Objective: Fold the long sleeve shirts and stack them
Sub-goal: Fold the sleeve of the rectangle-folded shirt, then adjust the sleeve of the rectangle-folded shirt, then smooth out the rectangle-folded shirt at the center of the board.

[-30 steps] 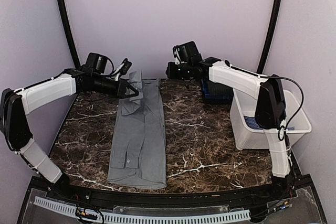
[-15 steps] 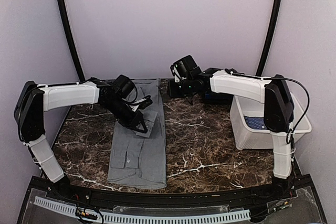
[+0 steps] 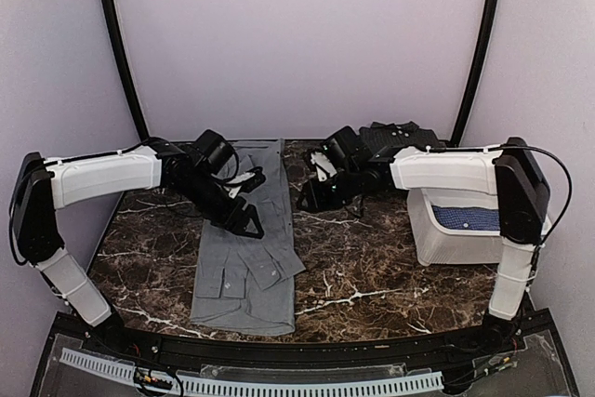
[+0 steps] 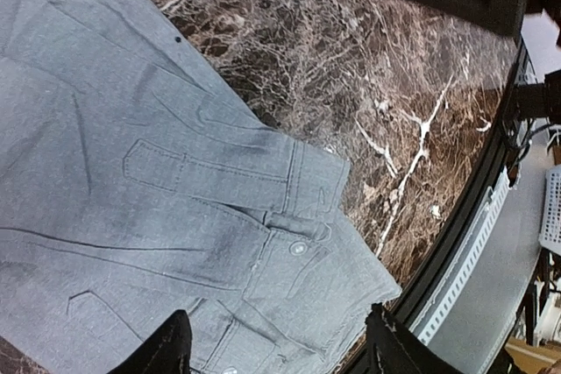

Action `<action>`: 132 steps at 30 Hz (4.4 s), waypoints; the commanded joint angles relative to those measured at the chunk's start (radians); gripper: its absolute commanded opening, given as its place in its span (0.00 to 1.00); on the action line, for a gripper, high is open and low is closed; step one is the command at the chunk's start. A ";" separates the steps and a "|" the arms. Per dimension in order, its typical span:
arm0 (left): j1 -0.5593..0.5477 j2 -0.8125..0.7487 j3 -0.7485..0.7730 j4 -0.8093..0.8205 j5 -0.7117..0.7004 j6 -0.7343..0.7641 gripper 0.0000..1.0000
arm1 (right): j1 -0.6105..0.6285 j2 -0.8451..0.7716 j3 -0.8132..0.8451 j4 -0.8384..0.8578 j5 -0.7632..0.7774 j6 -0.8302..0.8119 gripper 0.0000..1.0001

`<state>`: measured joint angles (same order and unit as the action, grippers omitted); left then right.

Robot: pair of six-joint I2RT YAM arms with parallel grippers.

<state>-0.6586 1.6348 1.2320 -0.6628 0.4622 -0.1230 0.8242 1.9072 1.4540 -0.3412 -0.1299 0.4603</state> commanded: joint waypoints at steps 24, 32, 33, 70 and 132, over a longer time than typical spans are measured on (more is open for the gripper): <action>0.223 -0.003 -0.088 0.285 -0.176 -0.394 0.51 | 0.104 0.070 -0.219 0.088 -0.278 0.097 0.31; 0.239 0.018 -0.071 0.310 -0.171 -0.409 0.51 | 0.123 0.063 -0.190 0.059 -0.320 0.138 0.00; 0.240 0.021 -0.067 0.309 -0.168 -0.409 0.50 | 0.124 0.059 -0.183 0.047 -0.327 0.140 0.00; 0.304 0.336 0.073 0.386 -0.246 -0.456 0.37 | 0.147 0.021 0.011 -0.023 -0.077 0.155 0.27; 0.225 0.754 1.067 0.543 -0.048 -0.531 0.37 | -0.052 -0.273 -0.181 0.087 0.050 0.095 0.36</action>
<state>-0.4274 2.6255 2.3539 -0.1093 0.3866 -0.7147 0.7696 1.6764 1.2911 -0.2955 -0.0452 0.5575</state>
